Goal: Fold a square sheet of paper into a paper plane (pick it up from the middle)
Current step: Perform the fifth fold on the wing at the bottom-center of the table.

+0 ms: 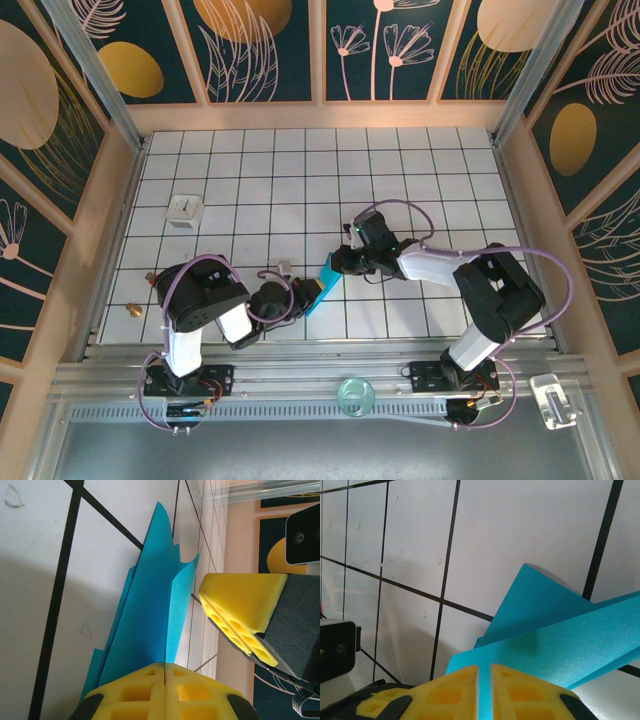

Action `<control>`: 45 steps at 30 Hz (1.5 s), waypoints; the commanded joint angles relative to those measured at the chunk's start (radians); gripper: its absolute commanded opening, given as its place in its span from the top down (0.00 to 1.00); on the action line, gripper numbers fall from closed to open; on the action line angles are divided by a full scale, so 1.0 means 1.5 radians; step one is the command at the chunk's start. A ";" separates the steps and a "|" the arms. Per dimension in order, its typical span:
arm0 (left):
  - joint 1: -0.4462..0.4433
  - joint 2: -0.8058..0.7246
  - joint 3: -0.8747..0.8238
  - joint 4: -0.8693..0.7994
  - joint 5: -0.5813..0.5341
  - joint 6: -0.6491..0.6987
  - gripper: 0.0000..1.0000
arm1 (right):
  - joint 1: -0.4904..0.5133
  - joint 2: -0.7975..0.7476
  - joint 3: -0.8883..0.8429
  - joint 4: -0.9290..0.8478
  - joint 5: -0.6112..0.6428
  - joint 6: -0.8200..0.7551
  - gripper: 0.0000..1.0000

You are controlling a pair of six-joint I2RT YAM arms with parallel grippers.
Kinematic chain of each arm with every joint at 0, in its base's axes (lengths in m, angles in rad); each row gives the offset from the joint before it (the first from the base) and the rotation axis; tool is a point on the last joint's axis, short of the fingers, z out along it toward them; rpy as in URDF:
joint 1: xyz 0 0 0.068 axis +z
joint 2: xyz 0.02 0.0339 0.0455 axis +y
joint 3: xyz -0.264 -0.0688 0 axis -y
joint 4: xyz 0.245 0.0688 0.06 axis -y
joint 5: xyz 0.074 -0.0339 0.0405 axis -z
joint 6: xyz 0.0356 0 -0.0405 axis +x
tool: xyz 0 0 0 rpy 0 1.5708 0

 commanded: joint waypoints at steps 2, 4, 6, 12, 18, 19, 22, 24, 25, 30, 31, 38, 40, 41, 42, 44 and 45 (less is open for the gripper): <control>0.005 0.003 0.003 -0.061 -0.001 0.001 1.00 | 0.009 0.015 0.012 -0.005 -0.015 -0.012 0.86; 0.005 0.004 0.004 -0.062 0.000 -0.001 1.00 | 0.011 0.020 0.013 -0.004 -0.021 -0.012 0.86; 0.005 0.005 0.004 -0.063 0.000 -0.002 1.00 | 0.013 0.023 0.013 -0.001 -0.024 -0.012 0.86; 0.005 0.004 0.002 -0.067 -0.002 -0.005 1.00 | 0.015 0.039 0.013 0.000 -0.026 -0.012 0.86; 0.005 0.001 0.001 -0.080 -0.004 -0.010 1.00 | 0.014 0.053 0.011 -0.004 -0.012 -0.019 0.87; 0.005 0.001 0.001 -0.085 -0.004 -0.011 1.00 | 0.015 0.057 0.011 -0.003 -0.012 -0.020 0.87; 0.005 0.000 0.005 -0.099 -0.002 -0.014 1.00 | 0.014 0.062 0.013 -0.002 -0.011 -0.021 0.87; 0.005 -0.003 0.005 -0.106 -0.002 -0.016 1.00 | 0.014 0.064 0.010 -0.003 -0.006 -0.023 0.88; 0.005 -0.006 0.006 -0.115 -0.003 -0.016 1.00 | 0.014 0.064 0.008 -0.003 -0.006 -0.024 0.88; 0.005 -0.015 0.010 -0.140 -0.003 -0.012 1.00 | 0.013 0.076 0.001 -0.008 0.003 -0.031 0.88; 0.005 -0.016 0.012 -0.144 -0.002 -0.012 1.00 | 0.013 0.079 0.000 -0.008 0.004 -0.032 0.88; 0.005 -0.016 0.009 -0.152 -0.007 -0.018 1.00 | 0.008 0.053 0.021 -0.013 -0.024 -0.037 0.87; 0.005 -0.022 0.004 -0.150 -0.015 -0.020 1.00 | 0.002 0.034 0.027 -0.006 -0.042 -0.034 0.85; 0.005 -0.024 0.001 -0.149 -0.019 -0.021 1.00 | -0.004 0.023 0.025 0.002 -0.052 -0.029 0.84; 0.005 -0.026 0.000 -0.145 -0.023 -0.021 1.00 | -0.011 0.010 0.021 0.010 -0.062 -0.025 0.83; 0.005 -0.029 -0.001 -0.136 -0.029 -0.020 1.00 | -0.023 -0.014 0.010 0.024 -0.069 -0.020 0.82; 0.005 -0.030 -0.002 -0.132 -0.032 -0.021 1.00 | -0.029 -0.024 0.005 0.026 -0.065 -0.020 0.82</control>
